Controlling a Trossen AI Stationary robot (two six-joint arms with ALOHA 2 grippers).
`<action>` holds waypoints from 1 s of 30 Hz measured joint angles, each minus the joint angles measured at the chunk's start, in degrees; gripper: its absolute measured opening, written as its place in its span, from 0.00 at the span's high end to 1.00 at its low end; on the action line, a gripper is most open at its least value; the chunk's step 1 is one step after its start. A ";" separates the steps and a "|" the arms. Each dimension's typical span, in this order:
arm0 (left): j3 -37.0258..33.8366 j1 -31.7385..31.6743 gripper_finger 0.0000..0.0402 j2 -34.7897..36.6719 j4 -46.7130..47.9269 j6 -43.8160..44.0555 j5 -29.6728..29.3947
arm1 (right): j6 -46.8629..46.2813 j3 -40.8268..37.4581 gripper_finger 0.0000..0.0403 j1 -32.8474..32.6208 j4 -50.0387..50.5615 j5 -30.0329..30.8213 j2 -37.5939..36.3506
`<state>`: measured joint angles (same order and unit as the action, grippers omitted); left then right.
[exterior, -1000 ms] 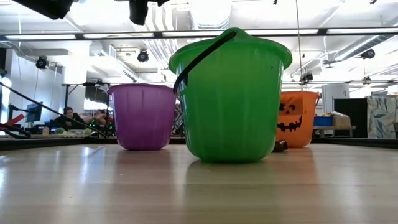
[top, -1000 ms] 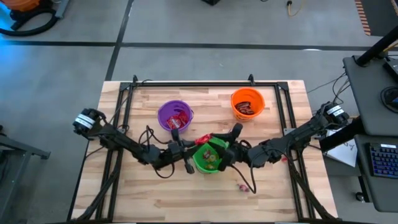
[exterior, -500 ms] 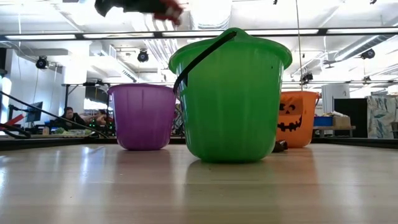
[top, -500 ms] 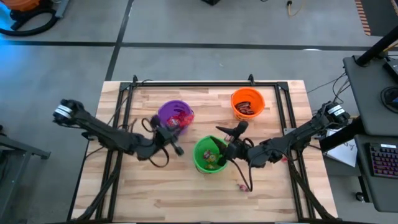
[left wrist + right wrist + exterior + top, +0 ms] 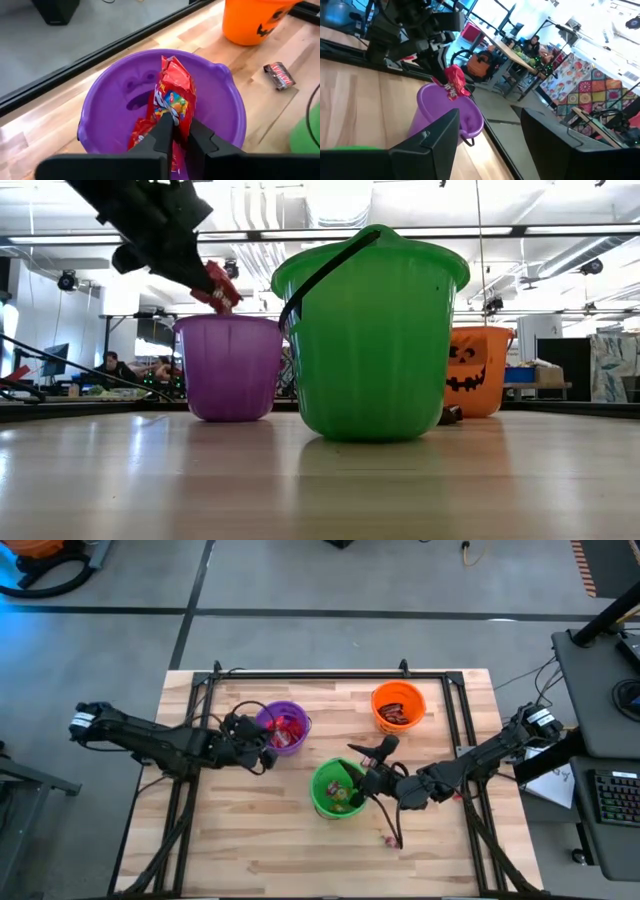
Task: Organize candy in baskets
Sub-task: Put the red candy into the purple bucket, then put the brown chocolate bar into the orange bucket
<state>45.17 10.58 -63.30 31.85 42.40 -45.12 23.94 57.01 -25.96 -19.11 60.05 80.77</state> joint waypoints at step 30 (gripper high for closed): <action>0.13 11.17 0.71 -0.34 -19.50 -16.36 -6.60 | -82.76 -5.90 0.48 12.58 59.12 -21.05 -10.36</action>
<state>45.30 21.75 -63.64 12.35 26.05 -51.72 -58.81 51.11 -13.37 40.01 39.00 70.41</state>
